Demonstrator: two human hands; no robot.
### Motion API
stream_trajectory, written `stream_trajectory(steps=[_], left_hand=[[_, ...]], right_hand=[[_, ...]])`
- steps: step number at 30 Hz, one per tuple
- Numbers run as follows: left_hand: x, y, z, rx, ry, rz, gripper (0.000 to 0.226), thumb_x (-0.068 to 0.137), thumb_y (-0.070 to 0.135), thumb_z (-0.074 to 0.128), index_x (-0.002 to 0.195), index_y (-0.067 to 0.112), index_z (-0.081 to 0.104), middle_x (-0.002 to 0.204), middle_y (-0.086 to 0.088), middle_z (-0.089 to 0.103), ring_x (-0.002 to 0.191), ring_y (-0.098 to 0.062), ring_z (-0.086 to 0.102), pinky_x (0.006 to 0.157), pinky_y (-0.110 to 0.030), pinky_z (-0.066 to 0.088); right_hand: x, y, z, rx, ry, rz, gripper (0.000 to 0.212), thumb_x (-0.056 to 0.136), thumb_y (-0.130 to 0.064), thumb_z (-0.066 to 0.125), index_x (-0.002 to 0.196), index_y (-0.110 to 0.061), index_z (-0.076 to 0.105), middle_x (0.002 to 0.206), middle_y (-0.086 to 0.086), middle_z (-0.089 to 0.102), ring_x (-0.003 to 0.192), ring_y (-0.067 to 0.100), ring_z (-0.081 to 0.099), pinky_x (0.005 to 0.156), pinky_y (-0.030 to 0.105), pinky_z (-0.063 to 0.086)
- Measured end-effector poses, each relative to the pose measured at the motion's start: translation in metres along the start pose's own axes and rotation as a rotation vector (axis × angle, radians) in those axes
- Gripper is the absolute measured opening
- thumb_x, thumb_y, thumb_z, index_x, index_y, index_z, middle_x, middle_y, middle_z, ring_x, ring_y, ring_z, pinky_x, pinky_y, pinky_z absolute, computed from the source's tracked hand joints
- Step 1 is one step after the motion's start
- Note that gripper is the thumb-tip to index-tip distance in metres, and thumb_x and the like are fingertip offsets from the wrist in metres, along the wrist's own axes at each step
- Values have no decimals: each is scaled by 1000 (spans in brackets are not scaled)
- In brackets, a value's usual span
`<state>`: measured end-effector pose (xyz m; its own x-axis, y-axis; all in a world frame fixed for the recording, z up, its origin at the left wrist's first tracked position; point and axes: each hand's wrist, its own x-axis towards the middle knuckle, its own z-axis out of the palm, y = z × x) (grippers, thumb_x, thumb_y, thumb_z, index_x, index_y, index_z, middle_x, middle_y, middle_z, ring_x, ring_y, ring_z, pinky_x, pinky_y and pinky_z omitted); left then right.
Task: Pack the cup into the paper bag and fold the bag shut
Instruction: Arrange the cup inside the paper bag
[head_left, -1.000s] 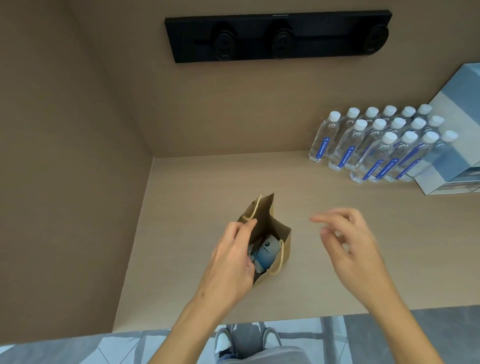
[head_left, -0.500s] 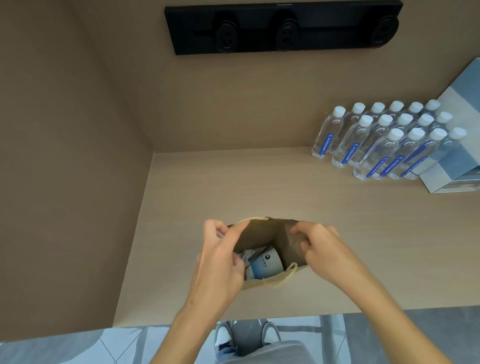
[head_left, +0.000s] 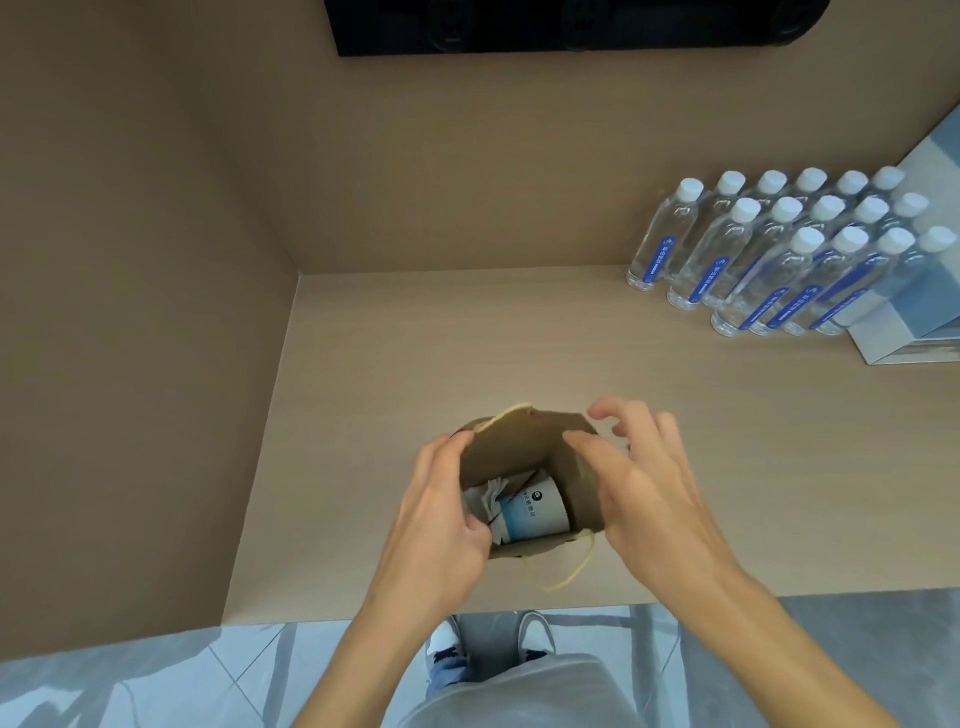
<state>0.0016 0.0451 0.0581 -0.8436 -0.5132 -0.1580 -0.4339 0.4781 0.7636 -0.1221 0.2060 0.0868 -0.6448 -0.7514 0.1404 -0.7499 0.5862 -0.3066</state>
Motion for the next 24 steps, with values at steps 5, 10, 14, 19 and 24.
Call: stream_trajectory(steps=[5,10,14,19,24], left_hand=[[5,0,6,-10,-5,36,78,74,-5,51,145,25,34,146,12,33,103,15,31,82,12,17],[2,-3,4,-45,-3,25,78,76,-3,51,143,32,33,146,18,31,103,14,32,79,12,22],[1,0,7,-62,-19,30,79,75,-6,52,143,30,34,146,15,33,102,20,35,80,12,21],[-2,6,12,-66,7,24,83,74,-7,51,142,35,32,143,22,30,110,36,23,80,14,17],[-8,16,21,-84,-3,47,86,75,-3,50,137,49,22,131,46,19,108,37,23,74,15,19]], right_hand=[[7,8,-8,-43,-120,-651,27,97,-2,45,85,-6,68,94,6,66,82,28,55,71,37,47],[38,4,-25,-356,-652,-479,20,78,4,60,82,-15,56,83,4,60,67,29,61,47,31,38],[67,-22,6,-289,-857,-159,15,83,5,51,82,-9,52,70,6,49,57,24,55,41,27,34],[90,-22,47,-200,-1050,187,27,94,-5,49,120,-4,58,114,14,64,99,29,64,76,33,51],[90,-5,68,43,-1103,611,38,99,-9,40,137,-4,43,138,18,48,112,33,58,78,30,54]])
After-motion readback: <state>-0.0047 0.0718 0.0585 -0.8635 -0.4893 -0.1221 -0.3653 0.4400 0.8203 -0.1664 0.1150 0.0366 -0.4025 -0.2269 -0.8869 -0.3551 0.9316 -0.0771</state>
